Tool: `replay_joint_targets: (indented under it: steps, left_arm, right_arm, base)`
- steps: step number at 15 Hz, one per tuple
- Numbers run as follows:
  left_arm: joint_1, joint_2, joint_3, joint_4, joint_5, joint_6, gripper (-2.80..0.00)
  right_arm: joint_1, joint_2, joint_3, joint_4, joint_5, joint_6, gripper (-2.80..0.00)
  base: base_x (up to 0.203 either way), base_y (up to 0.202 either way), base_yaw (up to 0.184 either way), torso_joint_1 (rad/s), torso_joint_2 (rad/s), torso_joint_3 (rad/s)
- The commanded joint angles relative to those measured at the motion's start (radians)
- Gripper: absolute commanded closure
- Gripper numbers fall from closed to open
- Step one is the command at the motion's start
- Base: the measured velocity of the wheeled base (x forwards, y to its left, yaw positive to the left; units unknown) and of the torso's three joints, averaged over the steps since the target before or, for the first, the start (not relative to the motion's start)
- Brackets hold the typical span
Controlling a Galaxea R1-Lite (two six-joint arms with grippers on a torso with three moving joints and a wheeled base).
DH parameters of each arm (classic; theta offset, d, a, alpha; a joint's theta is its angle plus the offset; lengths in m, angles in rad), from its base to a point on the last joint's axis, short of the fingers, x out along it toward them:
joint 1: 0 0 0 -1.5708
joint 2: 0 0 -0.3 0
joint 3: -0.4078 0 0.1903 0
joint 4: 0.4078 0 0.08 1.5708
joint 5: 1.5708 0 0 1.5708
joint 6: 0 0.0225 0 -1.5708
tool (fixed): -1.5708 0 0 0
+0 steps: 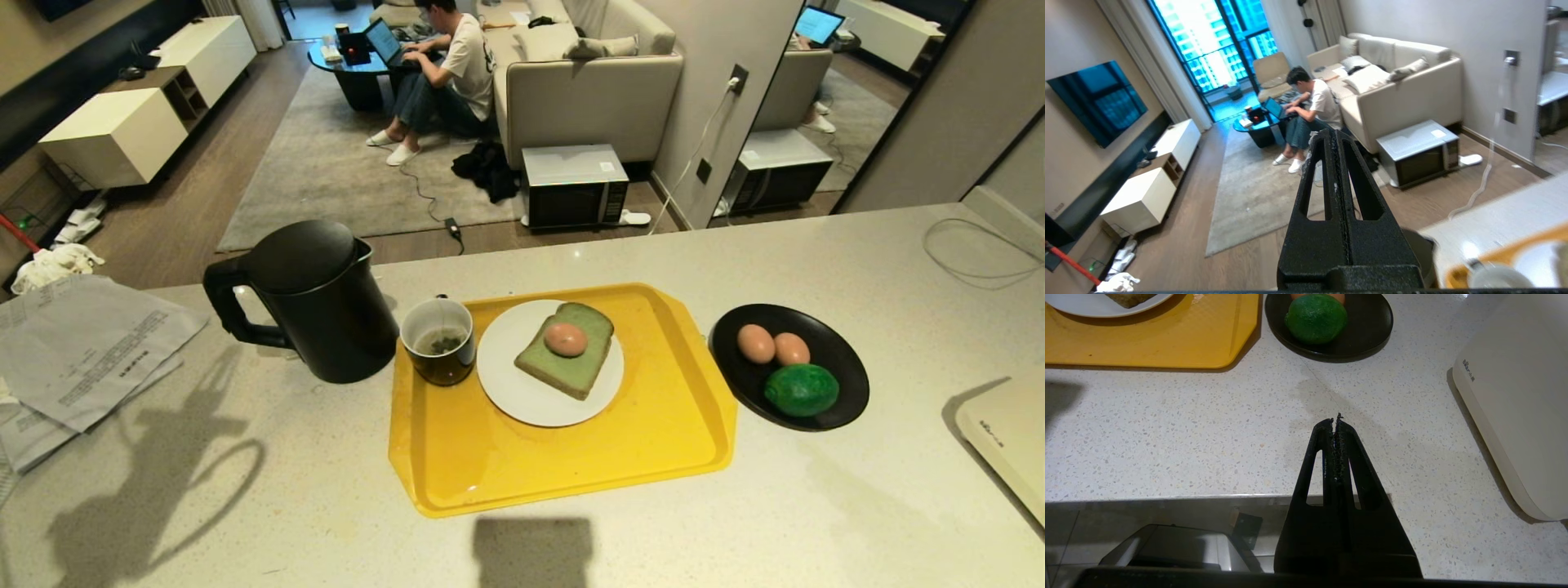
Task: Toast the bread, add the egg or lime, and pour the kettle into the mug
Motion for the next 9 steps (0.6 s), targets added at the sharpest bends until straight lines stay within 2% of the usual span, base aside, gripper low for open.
replay_joint_targets:
  steps: [1, 4, 9]
  left_arm:
    - [-0.021, -0.191, -0.055, 0.246, 0.001, 0.003, 0.00]
    - [-0.002, -0.313, -0.106, 0.456, -0.002, -0.019, 0.00]
    - [0.049, -0.546, -0.081, 0.754, -0.001, -0.046, 0.00]
  right_arm:
    - [0.000, 0.001, 0.000, 0.000, 0.001, -0.001, 0.00]
    - [0.000, 0.001, 0.000, 0.000, 0.001, -0.001, 0.00]
    - [0.000, 0.001, 0.000, 0.000, 0.001, -0.001, 0.00]
  base:
    - [0.000, 0.000, 0.000, 0.000, 0.00, 0.000]
    - [0.000, 0.000, 0.000, 0.000, 0.00, 0.000]
    - [0.000, 0.000, 0.000, 0.000, 0.00, 0.000]
